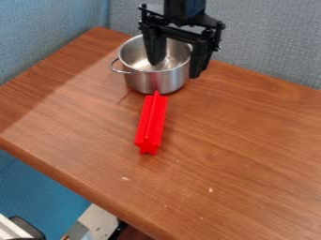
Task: Put the red object in the metal pot
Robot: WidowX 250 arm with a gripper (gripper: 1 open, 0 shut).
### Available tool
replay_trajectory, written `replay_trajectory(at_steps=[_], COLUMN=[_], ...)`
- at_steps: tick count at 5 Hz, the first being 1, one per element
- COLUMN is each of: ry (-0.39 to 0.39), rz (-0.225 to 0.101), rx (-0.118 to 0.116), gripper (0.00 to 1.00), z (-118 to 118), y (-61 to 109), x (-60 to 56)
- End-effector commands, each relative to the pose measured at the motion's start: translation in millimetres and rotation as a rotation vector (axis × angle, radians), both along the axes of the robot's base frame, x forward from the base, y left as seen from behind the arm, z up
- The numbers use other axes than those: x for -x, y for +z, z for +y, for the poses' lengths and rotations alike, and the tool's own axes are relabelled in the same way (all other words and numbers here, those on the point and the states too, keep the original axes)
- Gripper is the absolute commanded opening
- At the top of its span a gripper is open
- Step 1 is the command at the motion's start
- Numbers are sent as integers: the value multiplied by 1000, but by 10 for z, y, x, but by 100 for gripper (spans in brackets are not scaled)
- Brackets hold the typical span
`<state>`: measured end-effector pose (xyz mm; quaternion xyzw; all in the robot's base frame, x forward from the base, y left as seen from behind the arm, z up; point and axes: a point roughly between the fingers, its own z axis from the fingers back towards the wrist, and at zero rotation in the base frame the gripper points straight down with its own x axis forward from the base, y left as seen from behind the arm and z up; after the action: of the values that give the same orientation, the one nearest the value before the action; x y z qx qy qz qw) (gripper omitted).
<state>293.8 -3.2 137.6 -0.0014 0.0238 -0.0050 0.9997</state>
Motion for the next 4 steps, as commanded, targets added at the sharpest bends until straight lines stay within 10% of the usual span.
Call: replay_trajectory(at_steps=[1,4], ry=[2,110], rz=[19,-4], rx=[2,-34], gripper=[100,100], z=[0,219], y=[-60,-427], x=[14,220])
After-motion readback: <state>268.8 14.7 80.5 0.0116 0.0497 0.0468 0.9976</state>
